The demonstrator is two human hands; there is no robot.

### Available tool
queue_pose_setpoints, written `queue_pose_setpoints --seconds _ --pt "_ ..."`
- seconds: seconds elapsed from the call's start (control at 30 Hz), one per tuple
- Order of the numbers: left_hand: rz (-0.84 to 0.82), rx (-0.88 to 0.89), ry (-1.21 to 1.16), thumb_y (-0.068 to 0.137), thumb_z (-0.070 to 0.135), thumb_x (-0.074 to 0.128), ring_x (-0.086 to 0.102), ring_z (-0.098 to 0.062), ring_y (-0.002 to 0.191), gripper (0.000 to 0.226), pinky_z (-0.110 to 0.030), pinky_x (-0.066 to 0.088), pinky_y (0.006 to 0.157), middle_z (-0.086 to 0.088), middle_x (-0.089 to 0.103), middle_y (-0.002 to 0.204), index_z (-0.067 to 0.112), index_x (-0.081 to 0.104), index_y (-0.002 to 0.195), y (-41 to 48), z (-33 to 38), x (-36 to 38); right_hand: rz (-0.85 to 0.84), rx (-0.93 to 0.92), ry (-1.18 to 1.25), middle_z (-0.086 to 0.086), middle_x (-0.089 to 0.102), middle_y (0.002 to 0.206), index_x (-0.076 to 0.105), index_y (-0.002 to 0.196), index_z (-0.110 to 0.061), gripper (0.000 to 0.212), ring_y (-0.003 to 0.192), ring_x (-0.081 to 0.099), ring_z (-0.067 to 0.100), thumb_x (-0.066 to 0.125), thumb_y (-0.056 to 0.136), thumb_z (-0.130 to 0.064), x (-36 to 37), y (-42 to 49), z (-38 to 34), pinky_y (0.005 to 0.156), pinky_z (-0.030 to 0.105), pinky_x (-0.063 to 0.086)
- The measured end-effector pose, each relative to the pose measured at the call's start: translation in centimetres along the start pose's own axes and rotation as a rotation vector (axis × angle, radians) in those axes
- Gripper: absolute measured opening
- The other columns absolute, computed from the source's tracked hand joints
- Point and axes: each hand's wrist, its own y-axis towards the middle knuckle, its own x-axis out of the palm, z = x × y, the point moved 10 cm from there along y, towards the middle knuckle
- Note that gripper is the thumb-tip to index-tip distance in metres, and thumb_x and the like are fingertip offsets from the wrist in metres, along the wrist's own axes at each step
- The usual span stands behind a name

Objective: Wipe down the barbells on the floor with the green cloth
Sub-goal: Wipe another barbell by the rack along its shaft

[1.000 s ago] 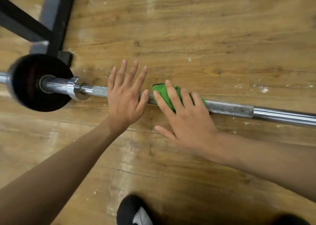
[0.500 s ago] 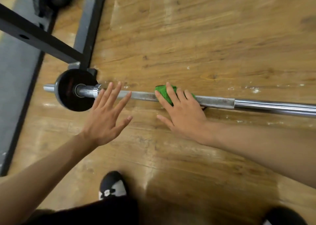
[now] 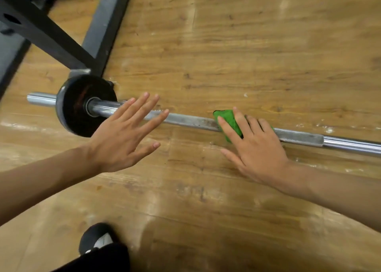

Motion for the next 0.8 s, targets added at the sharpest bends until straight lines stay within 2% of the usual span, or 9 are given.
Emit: queue_pose_setpoints --seconds 0.17,0.33,0.43,0.6,0.7,0.8 --pt "0.072 0.143 -0.004 0.108 0.060 0.021 0.002 -0.034 0.162 0.072 -0.053 0.012 0.129 -0.018 0.004 0.174 0.021 0.015 0.168 0.6 -3.1 2.6 -0.043 0.018 -0.040 0.027 0.032 0.161 0.019 0.166 -0.018 0.071 0.119 0.049 0.042 0.019 0.107 -0.059 -0.5 0.0 0.0 0.099 0.052 0.041" --pt "0.151 0.356 0.070 0.106 0.058 0.027 0.009 -0.039 0.160 0.072 -0.055 0.013 0.128 -0.021 0.010 0.173 0.021 0.018 0.167 1.5 -6.1 6.0 -0.050 0.085 -0.047 0.029 0.036 0.157 0.023 0.164 -0.016 0.069 0.110 0.052 0.043 0.028 0.106 -0.054 -0.4 0.2 -0.1 0.091 0.051 0.042" --pt "0.195 0.442 0.041 0.106 0.056 0.030 0.022 -0.044 0.157 0.072 -0.057 0.019 0.127 -0.022 0.023 0.170 0.019 0.023 0.167 2.1 -7.1 7.3 -0.075 0.112 -0.055 0.030 0.035 0.157 0.024 0.163 -0.015 0.069 0.111 0.052 0.045 0.030 0.105 -0.053 -0.7 0.3 -0.3 0.091 0.053 0.043" --pt "0.384 0.433 -0.040 0.106 0.047 0.043 0.048 -0.044 0.143 0.064 -0.056 0.039 0.117 -0.020 0.048 0.157 0.012 0.040 0.159 2.0 -6.7 7.7 -0.151 0.184 -0.084 0.031 0.030 0.159 0.023 0.162 -0.011 0.079 0.119 0.045 0.045 0.033 0.101 -0.060 -0.7 0.4 -0.9 0.097 0.055 0.036" --pt "0.454 0.415 -0.076 0.103 0.039 0.051 0.052 -0.046 0.138 0.059 -0.056 0.041 0.115 -0.021 0.054 0.152 0.007 0.048 0.153 1.5 -6.9 7.1 -0.223 0.215 -0.097 0.034 0.028 0.159 0.022 0.161 -0.008 0.083 0.119 0.044 0.048 0.034 0.099 -0.062 -0.3 0.6 -0.9 0.096 0.056 0.036" --pt "0.420 0.434 -0.104 0.102 0.036 0.053 0.054 -0.046 0.135 0.059 -0.057 0.041 0.114 -0.022 0.054 0.151 0.005 0.049 0.152 1.8 -6.9 6.6 -0.289 0.259 -0.031 0.033 0.031 0.157 0.023 0.160 -0.008 0.084 0.119 0.046 0.050 0.031 0.099 -0.065 -0.9 0.9 -1.4 0.098 0.058 0.039"
